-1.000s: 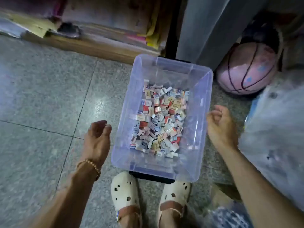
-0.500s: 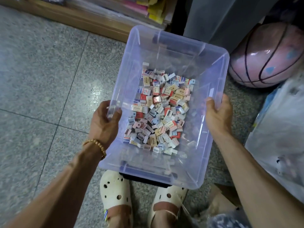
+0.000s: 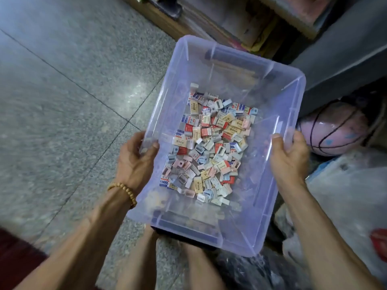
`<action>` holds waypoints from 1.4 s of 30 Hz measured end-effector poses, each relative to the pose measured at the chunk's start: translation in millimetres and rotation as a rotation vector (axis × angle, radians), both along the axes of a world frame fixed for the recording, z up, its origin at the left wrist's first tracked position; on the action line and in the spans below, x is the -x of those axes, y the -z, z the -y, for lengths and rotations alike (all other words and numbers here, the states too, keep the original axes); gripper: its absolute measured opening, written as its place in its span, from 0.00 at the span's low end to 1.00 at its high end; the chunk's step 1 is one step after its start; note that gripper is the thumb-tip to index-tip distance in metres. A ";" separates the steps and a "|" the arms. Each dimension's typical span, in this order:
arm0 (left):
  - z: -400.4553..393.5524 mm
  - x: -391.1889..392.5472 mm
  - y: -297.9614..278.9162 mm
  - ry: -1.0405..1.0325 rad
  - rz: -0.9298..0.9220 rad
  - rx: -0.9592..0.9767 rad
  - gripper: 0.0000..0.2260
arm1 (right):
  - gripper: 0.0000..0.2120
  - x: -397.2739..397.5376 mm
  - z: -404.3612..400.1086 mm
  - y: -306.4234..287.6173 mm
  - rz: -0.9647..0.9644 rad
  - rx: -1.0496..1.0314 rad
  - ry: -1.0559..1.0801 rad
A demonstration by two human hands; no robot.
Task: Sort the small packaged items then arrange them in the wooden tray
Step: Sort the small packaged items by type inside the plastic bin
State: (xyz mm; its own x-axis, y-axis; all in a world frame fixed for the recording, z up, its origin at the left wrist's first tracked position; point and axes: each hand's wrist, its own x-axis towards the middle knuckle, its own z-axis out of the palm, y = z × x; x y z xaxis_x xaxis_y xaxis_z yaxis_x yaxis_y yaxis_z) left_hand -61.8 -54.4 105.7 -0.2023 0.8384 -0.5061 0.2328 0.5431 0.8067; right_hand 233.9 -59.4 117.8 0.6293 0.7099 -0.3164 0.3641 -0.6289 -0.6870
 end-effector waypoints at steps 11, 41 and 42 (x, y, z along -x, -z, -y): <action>41.7 114.6 -221.0 -0.397 -0.030 -0.049 0.04 | 0.12 134.4 -79.3 -221.0 -0.063 -0.074 -0.419; -122.4 650.0 -378.9 -0.914 -0.146 -0.005 0.05 | 0.19 770.4 -366.2 -362.6 -0.067 -0.100 -1.014; -135.5 665.1 -382.1 -0.924 -0.164 -0.001 0.07 | 0.18 790.8 -383.9 -365.7 -0.065 -0.095 -1.037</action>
State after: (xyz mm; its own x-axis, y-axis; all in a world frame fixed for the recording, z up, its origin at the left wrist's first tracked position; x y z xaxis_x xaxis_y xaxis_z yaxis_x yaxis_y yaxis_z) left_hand -726.9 81.1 487.8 -0.8571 0.3098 -0.4116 -0.1797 0.5690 0.8024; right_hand -556.9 324.5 483.5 -0.3197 0.9161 -0.2421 0.6555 0.0293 -0.7547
